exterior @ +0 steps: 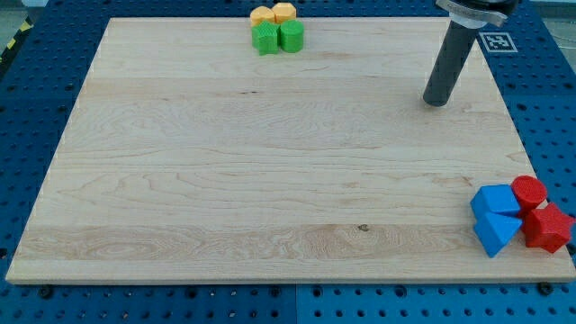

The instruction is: Move your hand closely to the red circle

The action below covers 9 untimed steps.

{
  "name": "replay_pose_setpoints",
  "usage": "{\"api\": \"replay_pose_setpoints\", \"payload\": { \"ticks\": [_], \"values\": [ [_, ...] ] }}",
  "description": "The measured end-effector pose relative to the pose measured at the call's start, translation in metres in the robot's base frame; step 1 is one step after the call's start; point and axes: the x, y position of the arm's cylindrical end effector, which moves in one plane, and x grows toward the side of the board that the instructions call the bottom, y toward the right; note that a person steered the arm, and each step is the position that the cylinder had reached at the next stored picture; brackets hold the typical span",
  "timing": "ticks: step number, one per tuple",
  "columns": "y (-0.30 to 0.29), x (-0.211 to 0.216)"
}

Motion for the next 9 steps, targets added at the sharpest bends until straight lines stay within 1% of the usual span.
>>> {"api": "replay_pose_setpoints", "payload": {
  "ticks": [9],
  "values": [
    [0.025, 0.000]
  ]
}}
